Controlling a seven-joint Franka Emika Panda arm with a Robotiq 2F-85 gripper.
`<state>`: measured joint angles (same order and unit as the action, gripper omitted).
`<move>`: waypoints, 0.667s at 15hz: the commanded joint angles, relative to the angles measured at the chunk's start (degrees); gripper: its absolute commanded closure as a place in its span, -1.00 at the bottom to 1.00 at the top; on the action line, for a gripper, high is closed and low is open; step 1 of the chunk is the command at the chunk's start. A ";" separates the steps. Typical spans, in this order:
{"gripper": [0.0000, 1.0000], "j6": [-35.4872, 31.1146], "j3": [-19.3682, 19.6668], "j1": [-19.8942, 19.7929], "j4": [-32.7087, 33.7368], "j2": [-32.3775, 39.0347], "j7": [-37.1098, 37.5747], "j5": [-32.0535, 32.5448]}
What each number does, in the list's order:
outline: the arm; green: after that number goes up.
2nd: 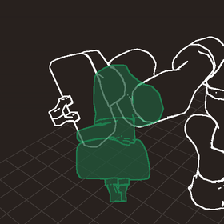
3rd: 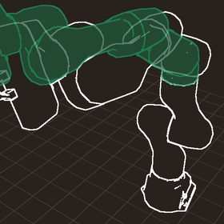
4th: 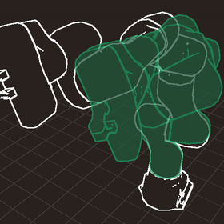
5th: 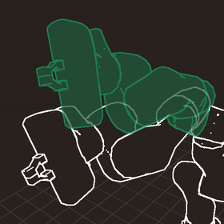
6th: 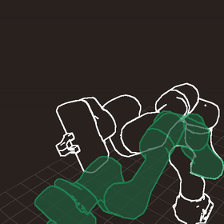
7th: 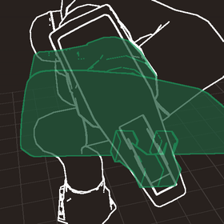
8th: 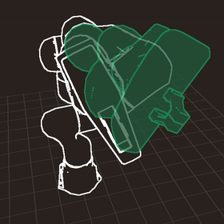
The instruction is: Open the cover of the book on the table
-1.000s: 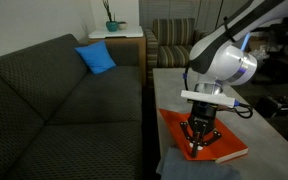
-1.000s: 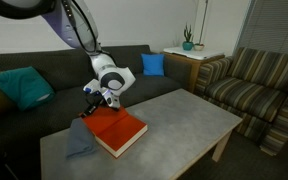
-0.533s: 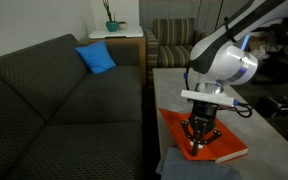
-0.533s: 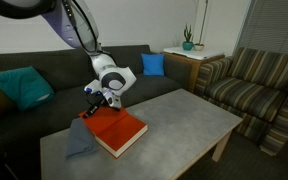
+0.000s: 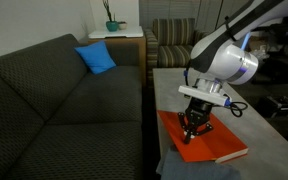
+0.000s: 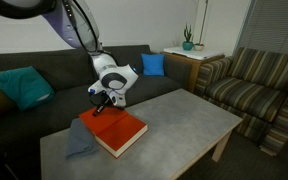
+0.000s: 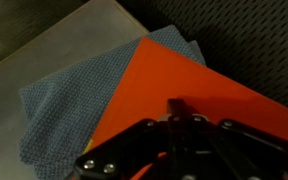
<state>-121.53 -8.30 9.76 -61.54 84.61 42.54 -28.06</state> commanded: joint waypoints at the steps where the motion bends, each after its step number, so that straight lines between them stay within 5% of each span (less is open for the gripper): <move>1: 1.00 2.70 -2.76 -3.08 -0.67 0.00 -1.93 -1.22; 10: 0.98 0.89 -1.33 -1.16 0.09 -0.01 0.03 0.03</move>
<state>-120.68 -9.38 8.78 -61.54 84.59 42.40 -28.40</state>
